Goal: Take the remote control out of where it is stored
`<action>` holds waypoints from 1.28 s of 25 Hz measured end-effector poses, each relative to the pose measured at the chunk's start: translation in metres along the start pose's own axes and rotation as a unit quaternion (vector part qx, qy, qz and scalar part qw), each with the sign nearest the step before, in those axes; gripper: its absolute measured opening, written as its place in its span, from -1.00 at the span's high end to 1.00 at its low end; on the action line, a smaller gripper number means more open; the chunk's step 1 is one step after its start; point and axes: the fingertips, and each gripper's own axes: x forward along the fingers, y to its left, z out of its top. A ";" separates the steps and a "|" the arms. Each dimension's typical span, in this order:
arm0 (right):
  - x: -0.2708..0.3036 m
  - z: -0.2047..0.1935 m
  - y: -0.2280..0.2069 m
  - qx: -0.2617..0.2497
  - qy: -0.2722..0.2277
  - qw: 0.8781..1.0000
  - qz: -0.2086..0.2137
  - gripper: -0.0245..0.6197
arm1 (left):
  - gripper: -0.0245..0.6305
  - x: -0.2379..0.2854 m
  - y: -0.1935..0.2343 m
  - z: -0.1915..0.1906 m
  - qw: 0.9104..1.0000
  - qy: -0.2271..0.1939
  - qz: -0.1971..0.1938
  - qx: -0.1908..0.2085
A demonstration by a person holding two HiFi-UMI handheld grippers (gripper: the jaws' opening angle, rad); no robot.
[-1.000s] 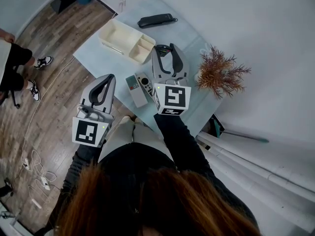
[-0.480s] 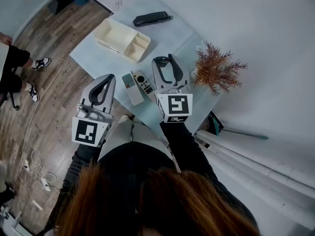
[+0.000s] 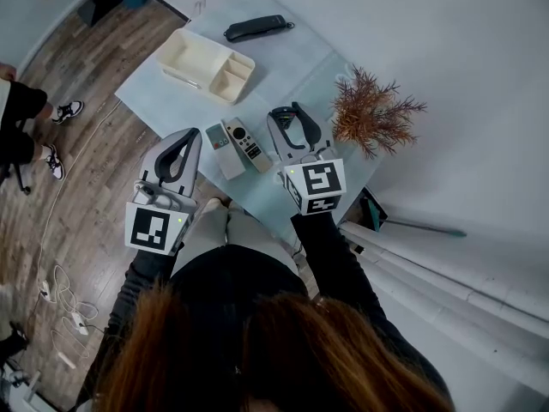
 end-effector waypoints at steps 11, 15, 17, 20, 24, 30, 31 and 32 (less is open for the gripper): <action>-0.003 -0.047 -0.008 0.021 0.093 0.995 0.022 0.29 | 0.90 0.003 -0.012 0.000 1.000 0.002 -0.011 0.001; -0.002 -0.051 -0.004 0.022 0.107 0.993 0.036 0.29 | 0.90 0.004 -0.012 -0.001 1.000 0.005 -0.011 0.001; 0.000 -0.052 -0.003 0.016 0.116 0.992 0.043 0.29 | 0.90 0.004 -0.012 -0.001 1.000 0.005 -0.011 0.000; 0.005 -0.064 -0.001 0.030 0.145 0.987 0.063 0.29 | 0.90 0.005 -0.012 0.000 1.000 0.003 -0.012 0.002; 0.011 -0.084 -0.003 0.055 0.195 0.976 0.085 0.29 | 0.90 0.007 -0.012 0.001 1.000 0.003 -0.013 0.002; 0.020 -0.104 -0.005 0.060 0.248 0.960 0.112 0.30 | 0.90 0.006 -0.009 0.000 1.000 0.006 -0.010 0.000; 0.021 -0.107 -0.005 0.063 0.259 0.957 0.119 0.30 | 0.90 0.006 -0.007 0.000 1.000 0.006 -0.009 0.000; 0.022 -0.111 -0.005 0.068 0.271 0.952 0.126 0.30 | 0.90 0.006 -0.006 0.000 1.000 0.005 -0.008 0.000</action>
